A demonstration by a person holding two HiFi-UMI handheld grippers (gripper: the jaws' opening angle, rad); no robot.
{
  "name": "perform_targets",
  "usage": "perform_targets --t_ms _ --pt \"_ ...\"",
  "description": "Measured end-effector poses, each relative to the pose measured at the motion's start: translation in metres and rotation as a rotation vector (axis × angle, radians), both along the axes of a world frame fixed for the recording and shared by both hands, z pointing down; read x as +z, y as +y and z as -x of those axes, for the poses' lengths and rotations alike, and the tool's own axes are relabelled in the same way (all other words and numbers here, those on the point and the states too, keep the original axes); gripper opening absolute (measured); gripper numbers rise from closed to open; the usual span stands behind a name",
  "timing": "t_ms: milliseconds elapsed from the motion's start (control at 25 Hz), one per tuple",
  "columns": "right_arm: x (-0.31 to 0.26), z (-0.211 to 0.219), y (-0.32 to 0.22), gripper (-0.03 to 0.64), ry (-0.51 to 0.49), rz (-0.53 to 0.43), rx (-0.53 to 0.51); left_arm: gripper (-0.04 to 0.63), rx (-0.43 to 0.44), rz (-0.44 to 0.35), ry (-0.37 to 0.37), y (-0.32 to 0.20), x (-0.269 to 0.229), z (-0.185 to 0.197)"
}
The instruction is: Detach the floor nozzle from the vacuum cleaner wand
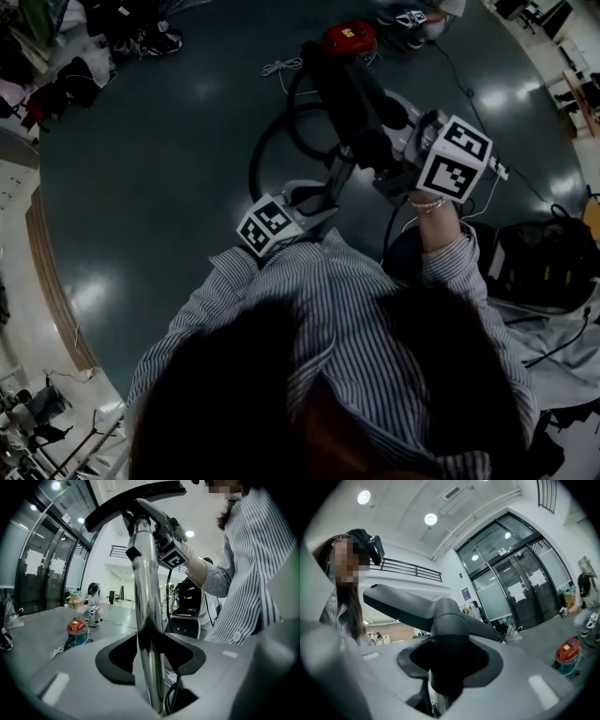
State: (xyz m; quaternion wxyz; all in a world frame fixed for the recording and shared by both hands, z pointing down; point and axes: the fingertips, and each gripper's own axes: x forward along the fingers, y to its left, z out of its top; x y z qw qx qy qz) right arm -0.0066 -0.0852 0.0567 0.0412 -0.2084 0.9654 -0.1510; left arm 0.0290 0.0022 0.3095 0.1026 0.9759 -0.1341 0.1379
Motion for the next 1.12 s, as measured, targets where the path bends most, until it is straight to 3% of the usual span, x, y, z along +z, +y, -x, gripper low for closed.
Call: perform_targets --t_ms 120,280,600,720,840,920,1000,1120 --pt "0.007 0.002 -0.001 0.152 -0.004 0.019 0.024 0.196 0.005 0.001 0.01 -0.002 -0.001 -0.009" --pt "0.012 0.006 0.003 0.152 -0.029 0.035 -0.001 0.158 0.019 0.049 0.083 0.0 -0.004 -0.009" --pt "0.001 -0.008 0.018 0.15 -0.036 0.029 -0.266 0.156 0.15 0.127 0.234 0.02 -0.028 -0.005" --pt "0.004 -0.015 0.009 0.15 -0.063 0.048 -0.245 0.155 0.089 0.141 0.182 0.013 -0.024 -0.006" --pt "0.009 -0.024 -0.01 0.147 -0.048 0.114 -0.072 0.149 -0.004 0.147 0.101 0.004 -0.019 -0.014" --pt "0.01 -0.027 -0.015 0.147 -0.029 0.138 0.001 0.146 -0.013 0.148 0.079 0.003 -0.018 -0.017" --pt "0.011 -0.024 -0.013 0.149 -0.007 0.149 -0.018 0.146 0.022 0.156 0.091 0.006 -0.018 -0.016" --pt "0.011 -0.014 0.005 0.149 0.01 0.123 -0.191 0.147 0.081 0.157 0.144 0.019 -0.02 -0.011"
